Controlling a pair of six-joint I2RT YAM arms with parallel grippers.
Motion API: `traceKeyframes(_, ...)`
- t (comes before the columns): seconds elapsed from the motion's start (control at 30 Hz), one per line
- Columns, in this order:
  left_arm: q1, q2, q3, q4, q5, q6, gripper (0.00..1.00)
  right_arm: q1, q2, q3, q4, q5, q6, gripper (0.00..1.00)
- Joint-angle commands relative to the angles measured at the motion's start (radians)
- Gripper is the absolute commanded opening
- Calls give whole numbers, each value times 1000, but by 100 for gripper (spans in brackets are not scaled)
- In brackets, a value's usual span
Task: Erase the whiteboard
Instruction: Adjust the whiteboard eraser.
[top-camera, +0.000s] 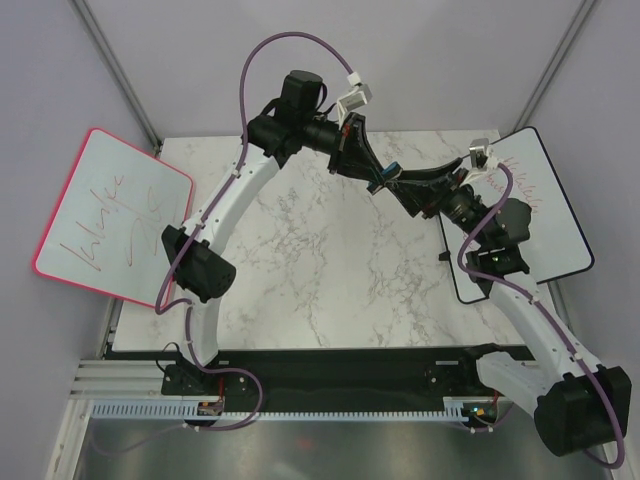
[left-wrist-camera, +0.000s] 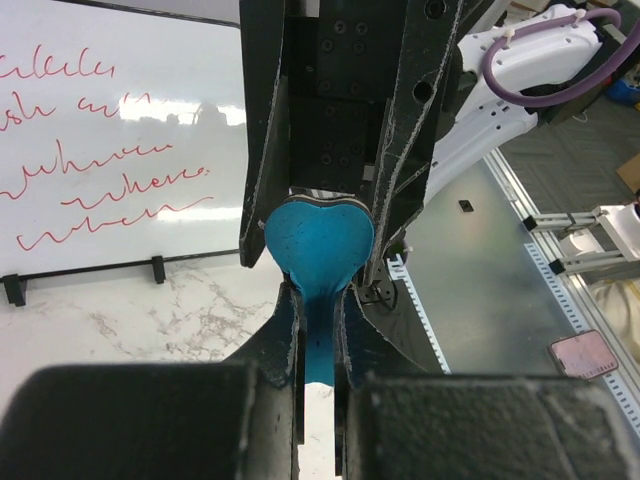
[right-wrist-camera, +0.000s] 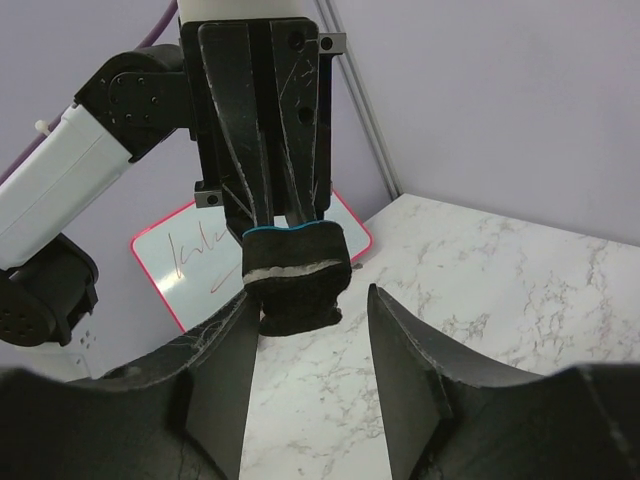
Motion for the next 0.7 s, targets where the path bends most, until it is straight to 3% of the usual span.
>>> traceKeyframes(0.0, 2, -11, 12, 9, 16, -22, 2, 6, 31, 38, 99, -19, 9, 54)
traceKeyframes(0.17, 0, -5, 7, 10, 8, -21, 2, 17, 41, 43, 133, -23, 4, 54)
traceKeyframes(0.3, 0, -4, -13, 21, 5, -26, 2, 31, 50, 46, 145, -30, 1, 42)
traceKeyframes(0.43, -4, -4, -13, 29, 5, -32, 2, 44, 81, 51, 168, -30, 10, 40)
traceKeyframes(0.57, -4, -4, -31, 29, -2, -16, 2, 49, 79, 46, 187, -31, 9, 28)
traceKeyframes(0.67, -4, -1, -50, 29, -15, -7, 2, 46, 70, 46, 158, -20, -17, 10)
